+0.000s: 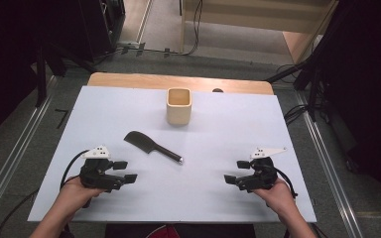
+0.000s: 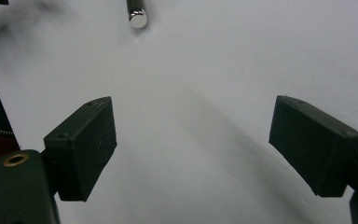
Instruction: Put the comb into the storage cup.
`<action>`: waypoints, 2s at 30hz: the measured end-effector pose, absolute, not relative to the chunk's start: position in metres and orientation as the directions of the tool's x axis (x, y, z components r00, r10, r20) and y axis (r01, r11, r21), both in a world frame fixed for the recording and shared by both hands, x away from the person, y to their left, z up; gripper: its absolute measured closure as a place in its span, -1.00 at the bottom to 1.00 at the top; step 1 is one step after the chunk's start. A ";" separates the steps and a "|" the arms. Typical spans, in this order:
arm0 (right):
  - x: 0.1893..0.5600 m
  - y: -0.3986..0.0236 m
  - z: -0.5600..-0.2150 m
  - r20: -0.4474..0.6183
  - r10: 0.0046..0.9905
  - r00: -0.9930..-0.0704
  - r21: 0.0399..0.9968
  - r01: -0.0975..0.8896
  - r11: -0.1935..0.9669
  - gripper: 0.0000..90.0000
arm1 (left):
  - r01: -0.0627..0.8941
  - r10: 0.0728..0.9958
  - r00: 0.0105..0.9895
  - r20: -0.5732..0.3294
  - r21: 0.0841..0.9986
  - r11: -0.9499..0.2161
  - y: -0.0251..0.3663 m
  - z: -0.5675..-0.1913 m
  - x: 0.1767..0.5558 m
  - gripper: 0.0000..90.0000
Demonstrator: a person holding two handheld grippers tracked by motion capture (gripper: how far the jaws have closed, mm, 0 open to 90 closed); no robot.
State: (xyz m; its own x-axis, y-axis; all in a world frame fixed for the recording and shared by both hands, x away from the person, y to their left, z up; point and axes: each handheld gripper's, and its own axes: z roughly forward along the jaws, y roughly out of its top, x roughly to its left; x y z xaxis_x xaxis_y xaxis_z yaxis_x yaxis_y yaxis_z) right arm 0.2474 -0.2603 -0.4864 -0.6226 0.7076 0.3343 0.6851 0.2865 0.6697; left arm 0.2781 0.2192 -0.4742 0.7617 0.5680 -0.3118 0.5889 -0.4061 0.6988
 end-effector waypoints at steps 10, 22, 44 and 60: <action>0.247 -0.260 -0.487 0.331 0.704 -0.629 0.661 0.687 0.303 -0.62 | 0.591 0.559 0.764 -0.322 0.698 -0.404 0.218 -0.473 0.278 -0.30; 0.247 -0.259 -0.487 0.322 0.703 -0.634 0.657 0.684 0.316 -0.62 | 0.593 0.564 0.761 -0.321 0.696 -0.404 0.218 -0.474 0.278 -0.30; 0.248 -0.258 -0.488 0.327 0.698 -0.637 0.648 0.689 0.324 -0.59 | 0.596 0.565 0.759 -0.322 0.692 -0.406 0.218 -0.474 0.278 -0.30; 0.258 -0.248 -0.486 0.333 0.673 -0.660 0.658 0.674 0.336 -0.59 | 0.593 0.568 0.759 -0.319 0.697 -0.402 0.218 -0.473 0.278 -0.30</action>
State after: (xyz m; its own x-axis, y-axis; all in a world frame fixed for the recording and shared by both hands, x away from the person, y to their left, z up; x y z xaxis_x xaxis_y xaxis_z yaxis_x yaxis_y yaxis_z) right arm 0.2576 -0.2477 -0.4863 -0.6604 0.6728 0.3335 0.6743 0.3360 0.6576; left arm 0.2784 0.2183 -0.4728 0.7590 0.5678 -0.3186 0.5934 -0.4020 0.6973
